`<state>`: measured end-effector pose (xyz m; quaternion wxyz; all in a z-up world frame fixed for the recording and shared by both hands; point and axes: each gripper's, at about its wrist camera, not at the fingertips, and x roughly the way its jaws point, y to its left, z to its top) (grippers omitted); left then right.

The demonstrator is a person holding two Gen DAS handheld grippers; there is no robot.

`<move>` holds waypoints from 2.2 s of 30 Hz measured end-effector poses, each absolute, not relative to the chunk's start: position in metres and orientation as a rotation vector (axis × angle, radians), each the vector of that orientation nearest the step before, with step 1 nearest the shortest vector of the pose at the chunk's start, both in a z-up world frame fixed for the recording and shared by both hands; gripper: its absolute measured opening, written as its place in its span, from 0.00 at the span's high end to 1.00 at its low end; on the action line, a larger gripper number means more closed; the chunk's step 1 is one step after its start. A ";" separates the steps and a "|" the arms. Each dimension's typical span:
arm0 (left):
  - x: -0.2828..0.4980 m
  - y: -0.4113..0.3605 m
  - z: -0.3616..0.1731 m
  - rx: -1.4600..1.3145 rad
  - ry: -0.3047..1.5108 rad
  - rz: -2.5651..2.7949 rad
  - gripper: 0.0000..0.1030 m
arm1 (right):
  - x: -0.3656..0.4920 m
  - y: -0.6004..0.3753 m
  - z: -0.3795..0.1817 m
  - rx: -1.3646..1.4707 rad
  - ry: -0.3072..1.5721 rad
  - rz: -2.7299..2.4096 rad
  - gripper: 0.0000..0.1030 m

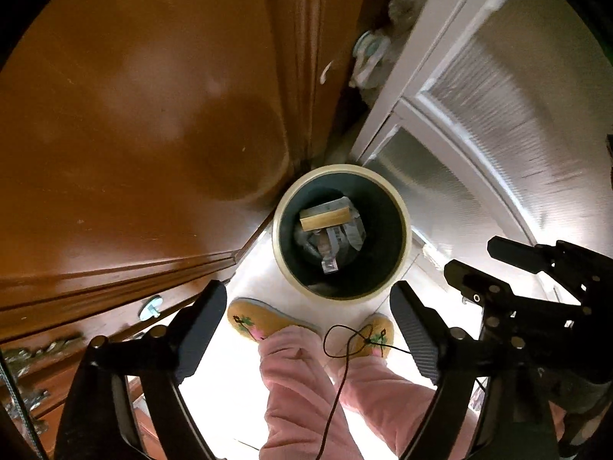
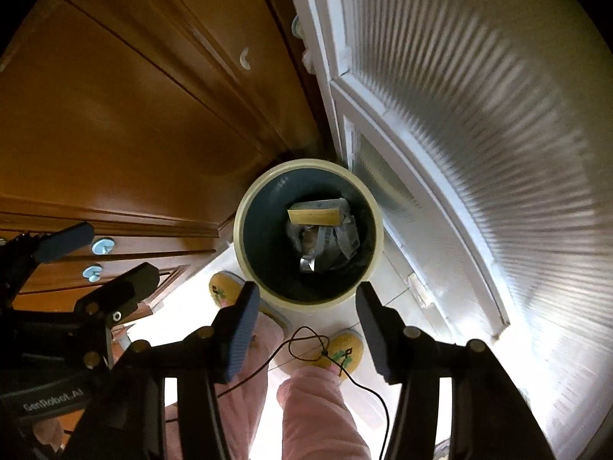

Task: Collect trash
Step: 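Carry both boxes down over the bin and open both tools, then raise both tools back up toward the counter, then grasp the pink box with the left tool while the right tool grasps the loofah sponge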

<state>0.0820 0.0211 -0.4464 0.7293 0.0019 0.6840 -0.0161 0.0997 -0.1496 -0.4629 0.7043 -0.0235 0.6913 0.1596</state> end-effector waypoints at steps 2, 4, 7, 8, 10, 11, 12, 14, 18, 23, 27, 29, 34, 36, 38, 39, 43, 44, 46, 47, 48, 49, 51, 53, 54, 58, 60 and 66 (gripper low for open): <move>0.078 0.018 -0.431 0.011 1.488 -0.044 0.17 | 0.098 -0.150 -0.450 -0.051 1.533 0.350 0.49; 0.074 0.015 -0.411 0.012 1.466 -0.055 0.17 | 0.094 -0.153 -0.434 -0.046 1.528 0.351 0.49; 0.066 0.015 -0.378 0.004 1.431 -0.064 0.17 | 0.086 -0.155 -0.405 -0.062 1.512 0.362 0.49; 0.064 0.014 -0.369 0.003 1.422 -0.063 0.17 | 0.082 -0.154 -0.392 -0.075 1.503 0.371 0.49; 0.060 0.015 -0.342 0.001 1.396 -0.061 0.17 | 0.077 -0.154 -0.371 -0.091 1.487 0.389 0.49; 0.057 0.015 -0.328 -0.003 1.382 -0.064 0.17 | 0.074 -0.154 -0.359 -0.099 1.476 0.402 0.49; 0.056 0.015 -0.318 -0.006 1.373 -0.067 0.17 | 0.071 -0.154 -0.347 -0.107 1.464 0.418 0.49; 0.051 0.015 -0.290 -0.008 1.340 -0.077 0.17 | 0.065 -0.152 -0.320 -0.136 1.429 0.443 0.49; 0.044 0.012 -0.235 0.011 1.258 -0.093 0.17 | 0.057 -0.149 -0.259 -0.189 1.324 0.476 0.49; 0.042 0.014 -0.173 0.007 1.137 -0.095 0.17 | 0.057 -0.152 -0.191 -0.229 1.189 0.474 0.49; 0.046 0.013 -0.134 0.016 1.085 -0.084 0.17 | 0.059 -0.154 -0.153 -0.251 1.091 0.455 0.49; 0.050 0.013 -0.119 0.012 1.065 -0.088 0.17 | 0.061 -0.157 -0.137 -0.235 1.055 0.454 0.49; 0.061 0.009 -0.068 0.027 0.982 -0.112 0.17 | 0.072 -0.160 -0.103 -0.209 0.974 0.439 0.49; 0.069 0.009 -0.055 0.040 0.949 -0.118 0.17 | 0.079 -0.164 -0.090 -0.193 0.949 0.431 0.49; 0.077 0.010 -0.043 0.045 0.924 -0.128 0.17 | 0.086 -0.168 -0.081 -0.180 0.932 0.417 0.49; 0.082 0.010 -0.036 0.047 0.914 -0.132 0.17 | 0.091 -0.170 -0.075 -0.175 0.924 0.410 0.49; 0.110 0.017 -0.013 0.060 0.887 -0.150 0.17 | 0.113 -0.173 -0.054 -0.162 0.902 0.381 0.48; 0.117 0.019 -0.010 0.068 0.883 -0.150 0.17 | 0.118 -0.174 -0.049 -0.157 0.899 0.374 0.48; 0.138 0.025 0.000 0.100 0.877 -0.147 0.17 | 0.135 -0.174 -0.041 -0.141 0.901 0.357 0.48; 0.146 0.028 0.002 0.109 0.874 -0.148 0.17 | 0.145 -0.175 -0.036 -0.134 0.903 0.350 0.48; 0.162 0.033 0.006 0.123 0.878 -0.151 0.17 | 0.156 -0.174 -0.032 -0.127 0.905 0.343 0.48; 0.172 0.037 0.008 0.130 0.884 -0.155 0.17 | 0.166 -0.174 -0.028 -0.120 0.908 0.334 0.48; 0.200 0.047 0.012 0.144 0.903 -0.165 0.17 | 0.188 -0.172 -0.022 -0.106 0.913 0.316 0.48; 0.223 0.054 0.015 0.154 0.914 -0.168 0.17 | 0.212 -0.170 -0.017 -0.087 0.924 0.303 0.47; 0.243 0.060 0.014 0.161 0.922 -0.171 0.17 | 0.225 -0.169 -0.016 -0.072 0.930 0.296 0.46; 0.305 0.078 0.006 0.162 0.959 -0.180 0.17 | 0.276 -0.160 -0.022 -0.026 0.959 0.264 0.44; 0.339 0.085 -0.005 0.155 0.984 -0.197 0.17 | 0.303 -0.154 -0.033 -0.008 0.980 0.254 0.44; 0.420 0.088 -0.050 0.165 1.059 -0.209 0.17 | 0.360 -0.134 -0.075 0.009 1.046 0.208 0.44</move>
